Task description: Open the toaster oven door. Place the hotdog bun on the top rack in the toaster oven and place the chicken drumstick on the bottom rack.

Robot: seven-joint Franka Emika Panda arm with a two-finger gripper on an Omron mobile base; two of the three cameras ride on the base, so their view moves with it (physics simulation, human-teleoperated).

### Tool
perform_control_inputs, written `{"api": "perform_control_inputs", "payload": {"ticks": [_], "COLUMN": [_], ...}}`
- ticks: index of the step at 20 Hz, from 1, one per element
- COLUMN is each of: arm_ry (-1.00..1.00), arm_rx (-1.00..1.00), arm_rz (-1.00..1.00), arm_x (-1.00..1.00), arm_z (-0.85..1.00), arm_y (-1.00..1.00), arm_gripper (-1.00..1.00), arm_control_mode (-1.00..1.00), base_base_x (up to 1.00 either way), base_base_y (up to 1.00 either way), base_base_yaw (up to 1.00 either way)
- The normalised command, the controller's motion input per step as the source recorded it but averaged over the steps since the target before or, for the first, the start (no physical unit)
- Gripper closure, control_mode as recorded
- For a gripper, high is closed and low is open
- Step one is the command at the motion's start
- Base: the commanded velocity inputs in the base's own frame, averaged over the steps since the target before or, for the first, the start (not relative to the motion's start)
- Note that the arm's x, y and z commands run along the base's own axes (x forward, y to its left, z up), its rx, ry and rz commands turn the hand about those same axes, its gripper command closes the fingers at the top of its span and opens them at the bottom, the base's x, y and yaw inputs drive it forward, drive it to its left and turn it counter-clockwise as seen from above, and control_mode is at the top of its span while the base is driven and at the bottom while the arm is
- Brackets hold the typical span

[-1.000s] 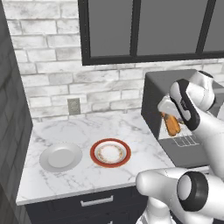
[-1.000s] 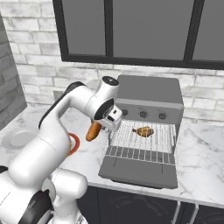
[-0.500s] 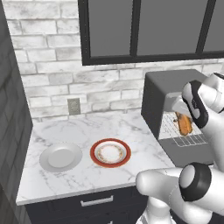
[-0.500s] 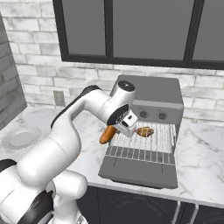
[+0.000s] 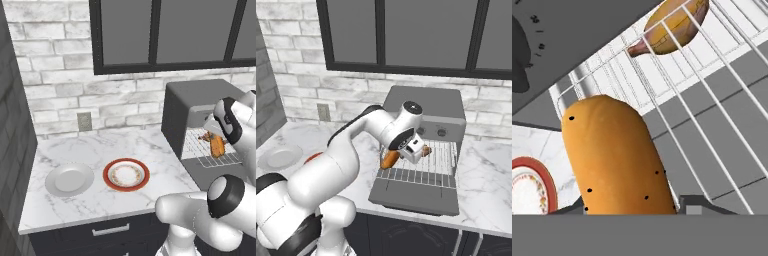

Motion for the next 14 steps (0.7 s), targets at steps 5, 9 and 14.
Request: {"api": "perform_control_inputs", "payload": {"ticks": [5,9,14], "arm_ry": [-0.10,-0.07,0.04], "arm_rx": [0.01,0.00,0.00], "arm_rz": [0.00,0.00,0.00], "arm_x": [0.02,0.00,0.07], "arm_z": [-0.26,-0.23,-0.05], "arm_y": [-0.19,-0.21,-0.12], "arm_gripper": [1.00,1.00,1.00], "arm_control_mode": [-1.00,-1.00,-1.00], "base_base_x": [0.00,0.00,0.00], "base_base_y": [0.00,0.00,0.00], "base_base_yaw": [0.00,0.00,0.00]}}
